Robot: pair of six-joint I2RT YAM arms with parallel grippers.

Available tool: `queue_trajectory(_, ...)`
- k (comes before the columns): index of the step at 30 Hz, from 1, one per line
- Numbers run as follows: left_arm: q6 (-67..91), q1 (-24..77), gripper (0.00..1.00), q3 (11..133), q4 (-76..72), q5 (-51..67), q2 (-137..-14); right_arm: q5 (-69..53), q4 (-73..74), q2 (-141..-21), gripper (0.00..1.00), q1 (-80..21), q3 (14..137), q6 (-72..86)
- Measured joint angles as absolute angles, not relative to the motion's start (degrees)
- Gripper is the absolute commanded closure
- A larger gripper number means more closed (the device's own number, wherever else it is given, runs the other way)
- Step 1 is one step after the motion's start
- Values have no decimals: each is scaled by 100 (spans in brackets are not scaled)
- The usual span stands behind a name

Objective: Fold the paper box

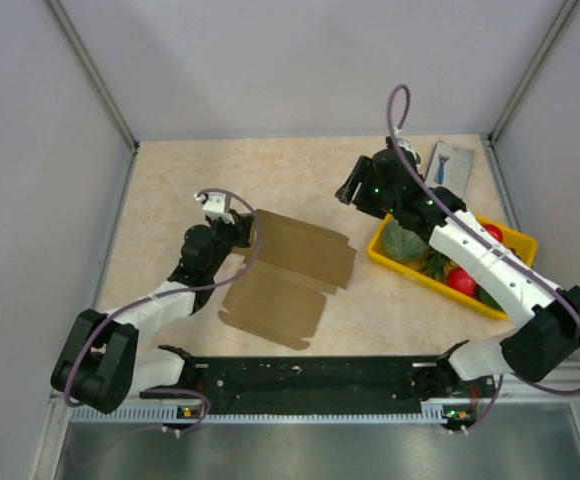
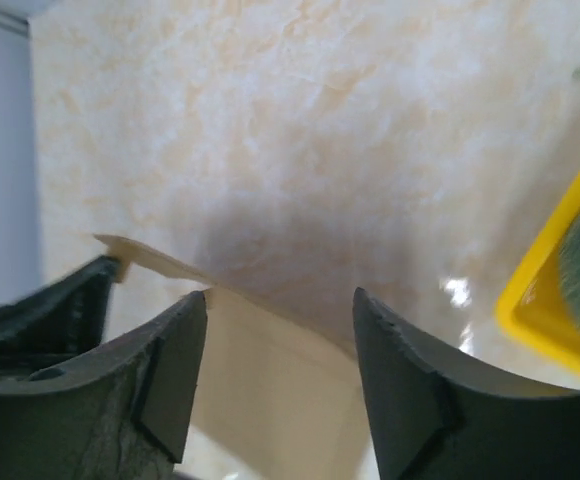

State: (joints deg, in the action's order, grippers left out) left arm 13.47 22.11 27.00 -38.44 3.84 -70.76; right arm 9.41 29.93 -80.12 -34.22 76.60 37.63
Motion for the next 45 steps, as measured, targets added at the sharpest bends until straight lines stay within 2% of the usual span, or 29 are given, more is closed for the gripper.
queue_trajectory(3, 1581, 2222, 100, 2401, -4386, -64, -6954, 836, 3336, -7856, 42, -3444, 7638, 5505)
queue_trajectory(8, 1837, 2257, 100, 1774, -5424, -521, -6877, 622, 3437, -8106, 39, -4056, 7607, 7725)
queue_trajectory(11, 1942, 2322, 100, 1446, -6038, -701, -6919, 648, 3494, -8488, 34, -4353, 7677, 8558)
queue_trajectory(17, 1986, 2486, 100, 1094, -6984, -996, -7260, 888, 3579, -8917, 38, -4694, 7762, 9800)
queue_trajectory(22, 1979, 2604, 100, 895, -7336, -1140, -7566, 1138, 3540, -9048, 50, -4838, 7765, 10492)
queue_trajectory(25, 1962, 2650, 100, 823, -7387, -1173, -7664, 1245, 3492, -9190, 52, -4847, 7765, 10820)
queue_trajectory(30, 1890, 2742, 100, 718, -7382, -1225, -7671, 1293, 3457, -9319, 51, -4936, 7765, 11172)
queue_trajectory(35, 1737, 2834, 100, 622, -7397, -1293, -7671, 1396, 3365, -9349, 38, -4956, 7765, 11325)
queue_trajectory(37, 1667, 2849, 100, 589, -7395, -1295, -7673, 1411, 3341, -9384, 36, -4956, 7762, 11367)
queue_trajectory(42, 1459, 2862, 100, 602, -7389, -1260, -7658, 1398, 3301, -9609, 37, -4954, 7765, 11384)
queue_trajectory(44, 1398, 2862, 100, 672, -7363, -1229, -7638, 1387, 3306, -9649, 41, -4936, 7765, 11389)
queue_trajectory(45, 1378, 2864, 100, 735, -7365, -1219, -7636, 1385, 3304, -9651, 46, -4923, 7765, 11393)
